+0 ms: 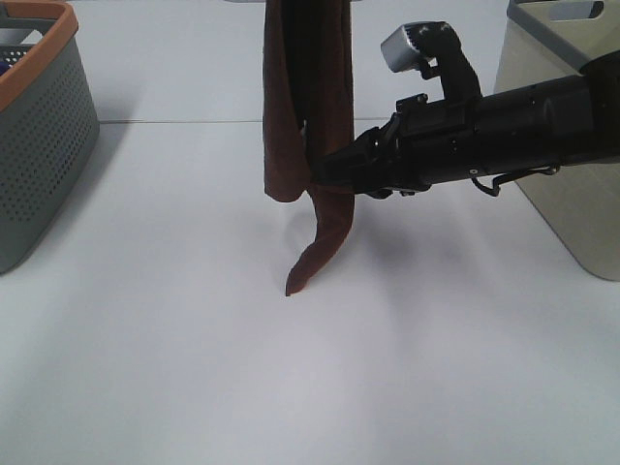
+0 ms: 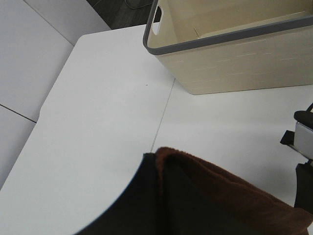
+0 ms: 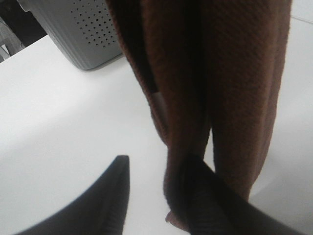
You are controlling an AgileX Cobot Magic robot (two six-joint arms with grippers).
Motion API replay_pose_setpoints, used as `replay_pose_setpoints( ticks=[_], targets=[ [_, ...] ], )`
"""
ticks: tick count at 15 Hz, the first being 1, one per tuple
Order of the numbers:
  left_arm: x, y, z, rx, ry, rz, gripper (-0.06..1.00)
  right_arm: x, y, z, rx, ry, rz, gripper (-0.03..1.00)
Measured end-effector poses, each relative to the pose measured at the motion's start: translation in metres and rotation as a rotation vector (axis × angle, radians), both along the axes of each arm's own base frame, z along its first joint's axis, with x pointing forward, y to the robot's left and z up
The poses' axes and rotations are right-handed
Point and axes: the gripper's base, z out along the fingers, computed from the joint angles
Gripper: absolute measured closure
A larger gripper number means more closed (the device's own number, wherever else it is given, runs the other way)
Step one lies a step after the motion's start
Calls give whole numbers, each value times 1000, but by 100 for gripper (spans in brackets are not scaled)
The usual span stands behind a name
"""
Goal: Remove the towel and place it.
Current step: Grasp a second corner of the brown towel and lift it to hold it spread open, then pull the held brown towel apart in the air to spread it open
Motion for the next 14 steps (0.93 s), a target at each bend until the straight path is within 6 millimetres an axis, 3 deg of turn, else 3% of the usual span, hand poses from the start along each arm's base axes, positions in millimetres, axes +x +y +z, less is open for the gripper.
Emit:
replay_pose_setpoints(
  ticks=[3, 7, 11, 14],
  targets=[
    [0, 0, 0, 7, -5, 3, 94, 0, 0, -1, -4, 2, -6, 96],
    [2, 3, -1, 34, -22, 17, 94, -2, -3, 11, -4, -6, -30, 97],
    [5, 7, -2, 69, -40, 49, 94, -14, -12, 50, -42, -116, -41, 97],
    [12, 19, -6, 164, -39, 183, 94, -30, -19, 86, -68, -230, -33, 97]
  ],
)
